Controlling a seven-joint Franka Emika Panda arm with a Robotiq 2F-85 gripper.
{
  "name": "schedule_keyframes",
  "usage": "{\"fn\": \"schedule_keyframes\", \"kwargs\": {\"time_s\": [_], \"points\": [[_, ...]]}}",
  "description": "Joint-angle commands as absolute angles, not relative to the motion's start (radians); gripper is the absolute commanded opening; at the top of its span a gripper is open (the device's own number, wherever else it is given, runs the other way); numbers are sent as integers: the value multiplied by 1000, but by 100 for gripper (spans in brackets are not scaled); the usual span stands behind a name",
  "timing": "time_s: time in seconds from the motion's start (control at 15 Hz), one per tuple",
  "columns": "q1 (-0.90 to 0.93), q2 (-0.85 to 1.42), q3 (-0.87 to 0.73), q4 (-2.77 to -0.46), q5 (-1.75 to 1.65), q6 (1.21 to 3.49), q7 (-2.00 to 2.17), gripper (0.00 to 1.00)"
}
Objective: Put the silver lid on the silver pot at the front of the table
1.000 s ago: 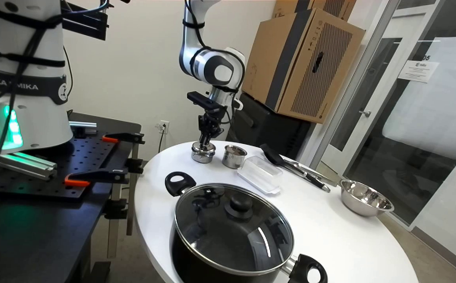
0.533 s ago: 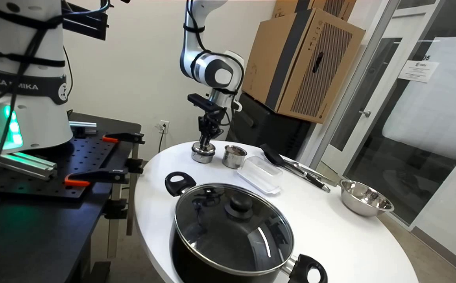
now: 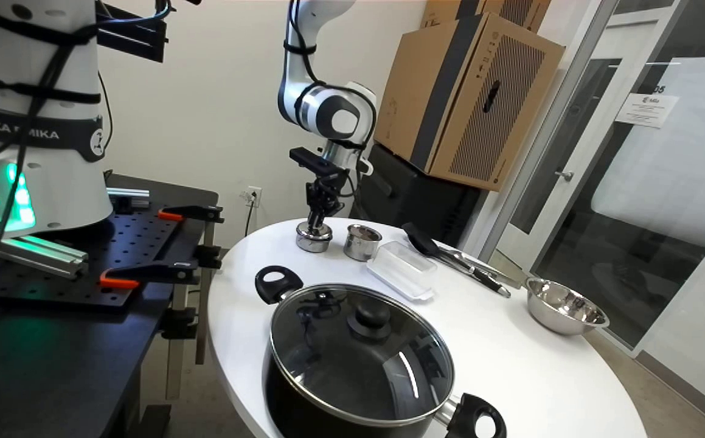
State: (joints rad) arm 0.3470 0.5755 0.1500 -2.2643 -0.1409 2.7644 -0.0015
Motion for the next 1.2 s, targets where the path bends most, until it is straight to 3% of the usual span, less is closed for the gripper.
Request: {"fn": "schedule_keyframes", "kwargs": {"time_s": [0.0,1.13], "points": [[357,585,132,-2249,-155,2770,26,5],[387,609,115,-2230,-165,2766,46,5]]}}
